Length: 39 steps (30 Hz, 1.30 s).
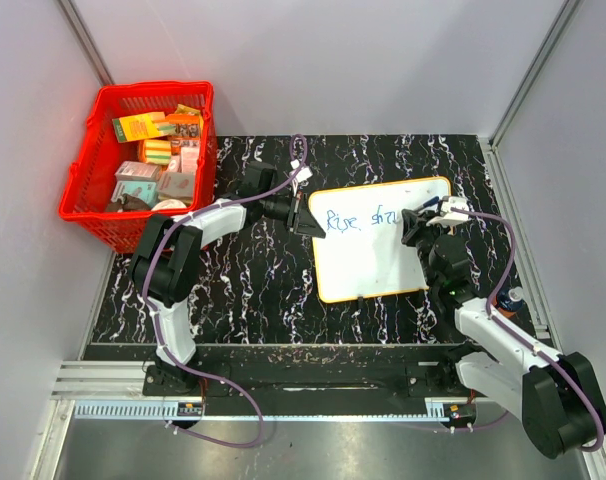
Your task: Write a sentence on the whiteboard
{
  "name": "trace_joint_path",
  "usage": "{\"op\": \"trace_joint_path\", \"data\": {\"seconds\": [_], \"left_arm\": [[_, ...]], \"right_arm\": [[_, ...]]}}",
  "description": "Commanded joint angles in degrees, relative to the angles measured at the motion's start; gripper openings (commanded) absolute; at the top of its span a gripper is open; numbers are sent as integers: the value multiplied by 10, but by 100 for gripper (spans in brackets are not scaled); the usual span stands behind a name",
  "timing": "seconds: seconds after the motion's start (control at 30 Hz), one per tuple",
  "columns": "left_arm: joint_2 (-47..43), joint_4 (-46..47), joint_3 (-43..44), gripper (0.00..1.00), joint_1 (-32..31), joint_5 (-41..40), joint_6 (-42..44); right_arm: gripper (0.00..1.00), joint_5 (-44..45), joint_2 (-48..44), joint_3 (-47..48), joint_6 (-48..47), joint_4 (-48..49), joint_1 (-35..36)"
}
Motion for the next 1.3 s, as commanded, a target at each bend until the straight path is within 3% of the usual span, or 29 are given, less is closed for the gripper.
{"op": "trace_joint_path", "data": {"seconds": [0.0,0.6,1.27], "left_arm": [[26,-33,-16,0,-26,-68,120],[26,-33,-17,0,-27,-68,120],[26,-33,-16,0,-26,-69,120]], "right_arm": [[0,10,-1,1,5,-1,-3],[0,29,44,63,-30,11,-3],[0,53,19,38,-21,-6,-4]]}}
